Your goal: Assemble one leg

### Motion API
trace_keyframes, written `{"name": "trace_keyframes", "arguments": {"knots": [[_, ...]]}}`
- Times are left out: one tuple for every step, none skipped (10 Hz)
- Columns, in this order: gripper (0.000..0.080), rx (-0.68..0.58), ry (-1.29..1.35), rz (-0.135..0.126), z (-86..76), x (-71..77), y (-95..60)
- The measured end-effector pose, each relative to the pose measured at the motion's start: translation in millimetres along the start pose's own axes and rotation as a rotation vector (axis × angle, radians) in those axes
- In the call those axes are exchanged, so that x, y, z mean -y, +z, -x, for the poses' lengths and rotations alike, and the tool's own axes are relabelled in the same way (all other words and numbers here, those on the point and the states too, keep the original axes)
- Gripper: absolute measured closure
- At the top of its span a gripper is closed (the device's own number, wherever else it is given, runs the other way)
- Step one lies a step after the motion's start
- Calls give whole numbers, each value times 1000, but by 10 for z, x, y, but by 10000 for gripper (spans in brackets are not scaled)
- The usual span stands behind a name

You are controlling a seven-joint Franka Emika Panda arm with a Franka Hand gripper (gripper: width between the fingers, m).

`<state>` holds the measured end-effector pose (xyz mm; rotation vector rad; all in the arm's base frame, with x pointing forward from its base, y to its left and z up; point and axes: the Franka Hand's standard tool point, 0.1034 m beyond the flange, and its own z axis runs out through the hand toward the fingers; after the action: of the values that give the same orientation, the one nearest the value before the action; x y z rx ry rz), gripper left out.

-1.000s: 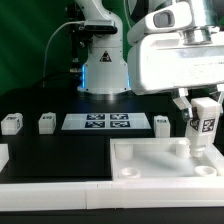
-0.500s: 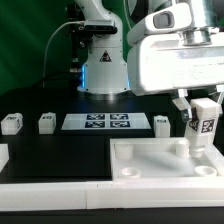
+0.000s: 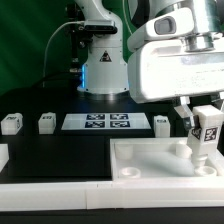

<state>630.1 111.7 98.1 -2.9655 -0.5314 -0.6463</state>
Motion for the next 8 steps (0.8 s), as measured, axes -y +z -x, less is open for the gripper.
{"name": "trace_keyframes", "arguments": {"knots": [[506, 0, -2, -2, -6, 16, 12], [506, 2, -2, -3, 8, 21, 30], [506, 4, -3, -4, 16, 39, 43], [506, 6, -6, -7, 21, 69, 59], [506, 5, -7, -9, 4, 74, 82], [506, 3, -9, -9, -7, 70, 103], [506, 0, -10, -9, -12, 78, 108], [506, -3, -11, -9, -14, 85, 114]]}}
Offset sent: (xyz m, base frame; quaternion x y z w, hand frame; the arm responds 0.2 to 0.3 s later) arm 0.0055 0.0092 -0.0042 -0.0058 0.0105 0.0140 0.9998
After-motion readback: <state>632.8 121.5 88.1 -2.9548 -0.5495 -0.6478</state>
